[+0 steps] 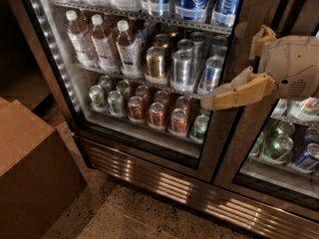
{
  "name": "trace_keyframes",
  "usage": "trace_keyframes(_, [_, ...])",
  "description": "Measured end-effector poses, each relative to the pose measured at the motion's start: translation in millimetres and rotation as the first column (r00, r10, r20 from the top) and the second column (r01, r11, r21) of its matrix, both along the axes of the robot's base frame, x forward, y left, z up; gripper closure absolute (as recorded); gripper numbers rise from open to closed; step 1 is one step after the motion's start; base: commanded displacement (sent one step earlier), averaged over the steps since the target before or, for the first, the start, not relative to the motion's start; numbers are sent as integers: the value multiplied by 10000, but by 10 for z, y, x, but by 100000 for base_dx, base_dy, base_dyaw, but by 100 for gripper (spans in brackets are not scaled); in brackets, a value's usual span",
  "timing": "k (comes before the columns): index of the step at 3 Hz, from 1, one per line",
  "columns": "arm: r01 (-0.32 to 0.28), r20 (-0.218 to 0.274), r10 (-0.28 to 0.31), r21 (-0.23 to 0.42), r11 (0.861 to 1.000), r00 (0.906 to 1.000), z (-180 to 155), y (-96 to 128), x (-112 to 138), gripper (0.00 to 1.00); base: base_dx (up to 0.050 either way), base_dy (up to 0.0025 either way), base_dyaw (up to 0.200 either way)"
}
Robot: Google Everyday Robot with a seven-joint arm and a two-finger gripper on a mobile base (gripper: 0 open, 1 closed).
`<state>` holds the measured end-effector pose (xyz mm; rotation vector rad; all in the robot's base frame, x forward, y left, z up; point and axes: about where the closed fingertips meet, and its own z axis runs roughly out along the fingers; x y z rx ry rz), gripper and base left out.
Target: Open left fridge door
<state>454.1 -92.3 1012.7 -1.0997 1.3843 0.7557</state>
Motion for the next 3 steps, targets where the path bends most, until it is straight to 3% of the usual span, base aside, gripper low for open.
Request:
trace_keyframes(1, [0, 0, 0, 0, 10000, 10000, 0, 0, 0, 0, 0, 0, 0])
trace_keyframes(3, [-1, 0, 1, 0, 10000, 10000, 0, 0, 0, 42, 0, 0, 0])
